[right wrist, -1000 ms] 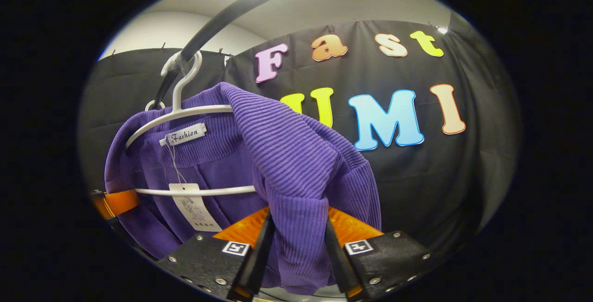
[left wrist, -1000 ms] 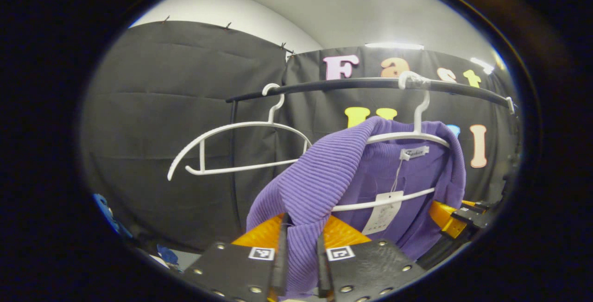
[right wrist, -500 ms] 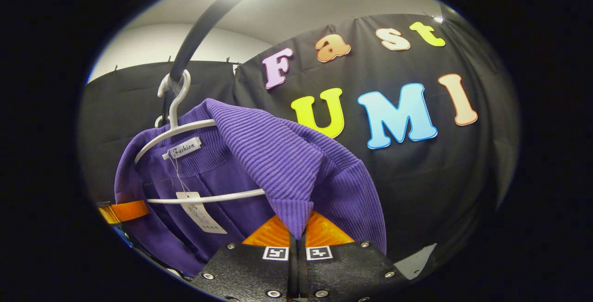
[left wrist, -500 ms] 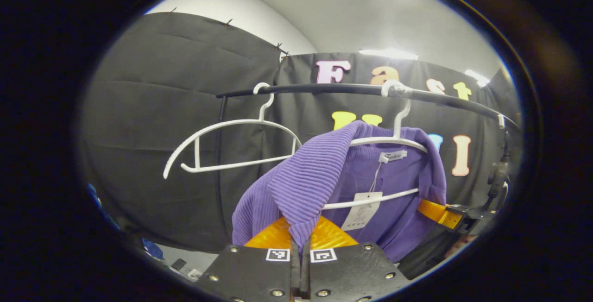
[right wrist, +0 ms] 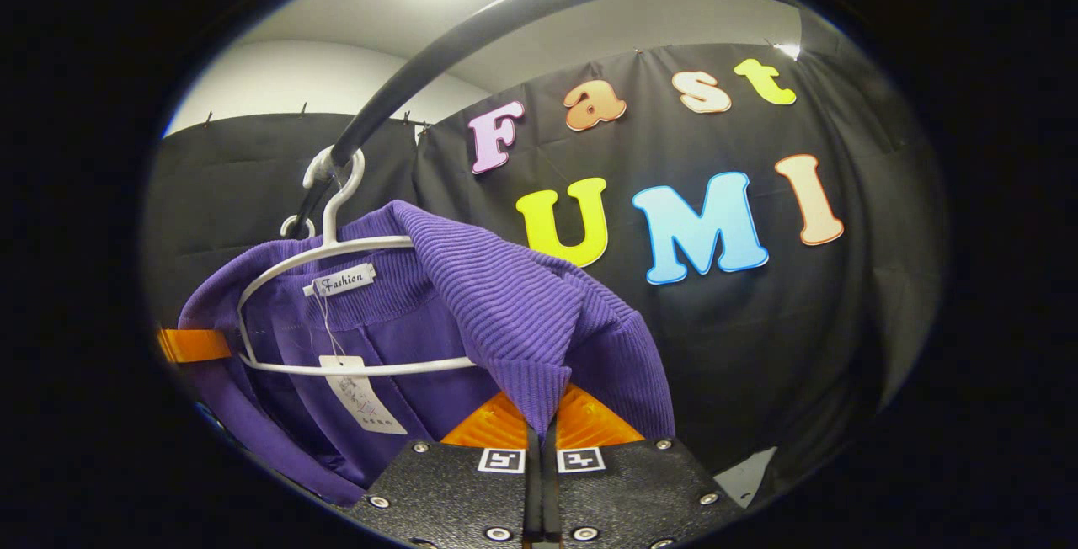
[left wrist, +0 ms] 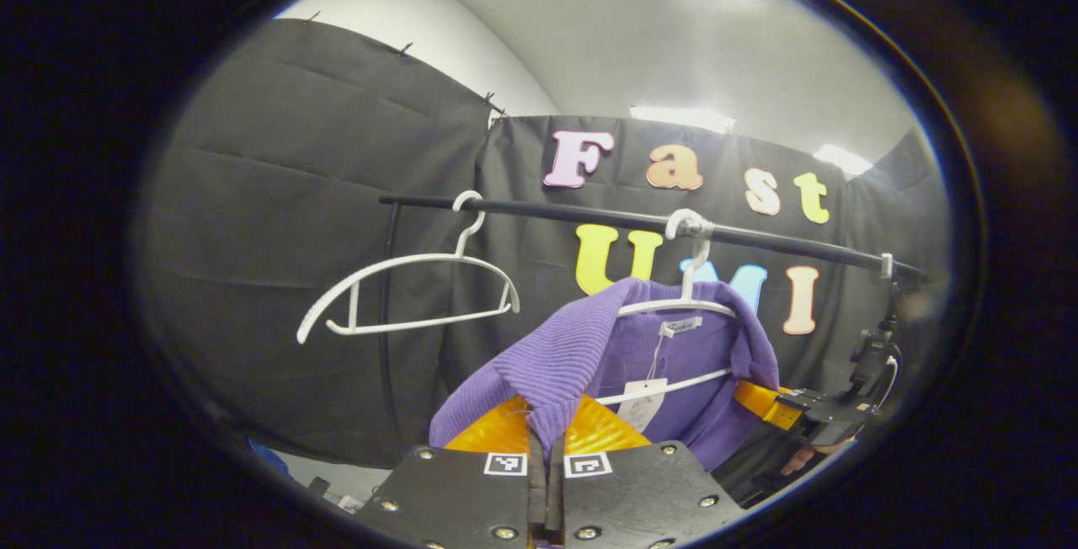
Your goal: Grasp the clothes on the hanger with both hands and then place them into the laundry hamper below.
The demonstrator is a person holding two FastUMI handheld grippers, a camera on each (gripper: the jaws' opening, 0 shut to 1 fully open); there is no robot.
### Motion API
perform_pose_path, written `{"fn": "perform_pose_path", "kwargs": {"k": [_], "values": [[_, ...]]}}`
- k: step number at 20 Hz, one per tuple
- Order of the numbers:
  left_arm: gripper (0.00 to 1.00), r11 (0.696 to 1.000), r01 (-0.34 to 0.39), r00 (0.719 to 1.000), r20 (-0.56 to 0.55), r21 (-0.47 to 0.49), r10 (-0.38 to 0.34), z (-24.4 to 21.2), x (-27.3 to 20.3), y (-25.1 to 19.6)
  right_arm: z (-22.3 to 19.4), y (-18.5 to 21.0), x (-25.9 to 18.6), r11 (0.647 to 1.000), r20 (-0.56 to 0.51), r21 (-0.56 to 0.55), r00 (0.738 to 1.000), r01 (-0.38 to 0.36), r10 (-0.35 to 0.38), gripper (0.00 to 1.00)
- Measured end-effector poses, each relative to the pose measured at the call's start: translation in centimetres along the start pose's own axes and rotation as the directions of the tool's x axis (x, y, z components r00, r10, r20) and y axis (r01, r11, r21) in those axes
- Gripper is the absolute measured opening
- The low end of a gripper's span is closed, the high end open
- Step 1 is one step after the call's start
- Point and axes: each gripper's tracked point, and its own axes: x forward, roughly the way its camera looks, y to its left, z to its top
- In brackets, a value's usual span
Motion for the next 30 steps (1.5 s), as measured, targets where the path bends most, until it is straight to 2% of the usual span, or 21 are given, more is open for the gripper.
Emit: {"fn": "perform_pose_path", "kwargs": {"k": [7,12,16,22,30], "values": [[0.0,0.995,0.095,0.995,0.044,-0.03,-0.093,3.5,-0.6,2.4,2.6,1.2,-1.9,0.995,0.045,-0.033,0.995,0.092,-0.09,0.0],[0.0,0.991,0.128,0.989,0.08,-0.044,-0.124,6.0,-0.3,4.2,4.6,2.9,-2.7,0.989,0.09,-0.054,0.988,0.134,-0.129,0.0],[0.01,0.987,0.136,0.988,0.085,-0.081,-0.129,6.9,-0.5,8.3,4.5,5.6,-4.3,0.986,0.121,-0.067,0.982,0.153,-0.145,0.0],[0.01,0.984,0.155,0.987,0.048,-0.083,-0.151,5.8,1.9,12.4,5.5,6.5,-4.6,0.976,0.138,-0.068,0.97,0.209,-0.198,0.0],[0.01,0.974,0.2,0.977,-0.059,-0.102,-0.206,-0.8,4.3,13.2,5.4,6.7,-5.4,0.956,0.159,-0.107,0.954,0.274,-0.255,0.0]]}}
